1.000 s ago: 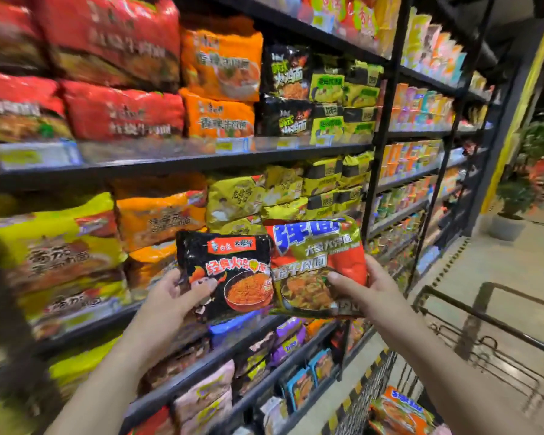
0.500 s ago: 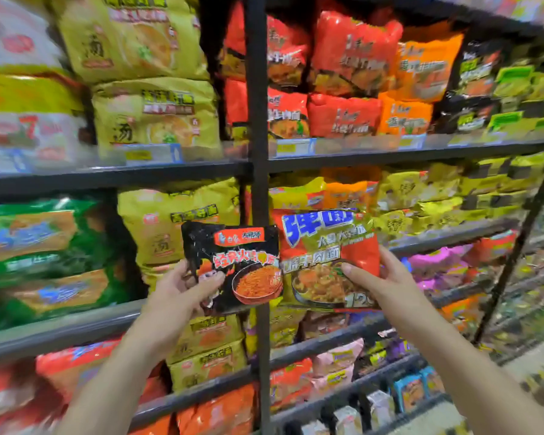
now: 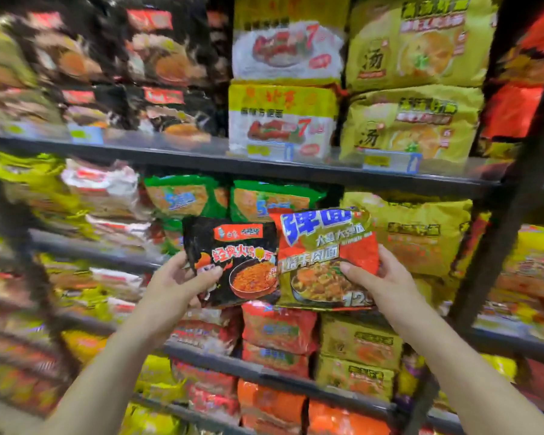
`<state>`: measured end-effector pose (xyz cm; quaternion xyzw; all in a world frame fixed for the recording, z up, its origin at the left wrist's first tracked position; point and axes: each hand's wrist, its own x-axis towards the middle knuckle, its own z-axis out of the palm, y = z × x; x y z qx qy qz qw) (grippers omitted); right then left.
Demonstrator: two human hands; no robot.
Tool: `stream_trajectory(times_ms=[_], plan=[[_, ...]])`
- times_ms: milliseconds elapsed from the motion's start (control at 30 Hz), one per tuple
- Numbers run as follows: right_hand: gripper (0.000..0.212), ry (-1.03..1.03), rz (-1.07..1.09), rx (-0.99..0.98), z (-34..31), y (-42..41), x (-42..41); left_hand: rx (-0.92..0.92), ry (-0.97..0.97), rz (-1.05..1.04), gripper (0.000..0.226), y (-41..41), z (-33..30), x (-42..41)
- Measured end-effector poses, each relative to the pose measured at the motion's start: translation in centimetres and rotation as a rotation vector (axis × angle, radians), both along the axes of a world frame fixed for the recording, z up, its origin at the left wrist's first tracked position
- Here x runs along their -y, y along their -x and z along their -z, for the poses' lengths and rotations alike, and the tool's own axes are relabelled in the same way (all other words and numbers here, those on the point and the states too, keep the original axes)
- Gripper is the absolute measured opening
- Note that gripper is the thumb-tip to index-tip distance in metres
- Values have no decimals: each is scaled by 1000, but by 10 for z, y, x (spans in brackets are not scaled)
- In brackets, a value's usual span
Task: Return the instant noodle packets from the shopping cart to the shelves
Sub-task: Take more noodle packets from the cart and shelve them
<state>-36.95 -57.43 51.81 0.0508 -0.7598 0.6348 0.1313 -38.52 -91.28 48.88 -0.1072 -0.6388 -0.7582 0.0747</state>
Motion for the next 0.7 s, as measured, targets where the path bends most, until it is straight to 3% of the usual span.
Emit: stream_trajectory(times_ms=[100, 233, 367, 700], plan=[[37, 0, -127, -9, -3, 29, 41, 24, -30, -125, 69, -14, -2, 39], [32, -3, -302, -9, -4, 55, 95, 36, -9, -280, 36, -43, -5, 81], [36, 14, -455, -11, -4, 72, 151, 53, -16, -446, 32, -76, -8, 121], [41, 47, -700, 4, -7, 84, 312, 57, -19, -625, 98, -136, -15, 242]])
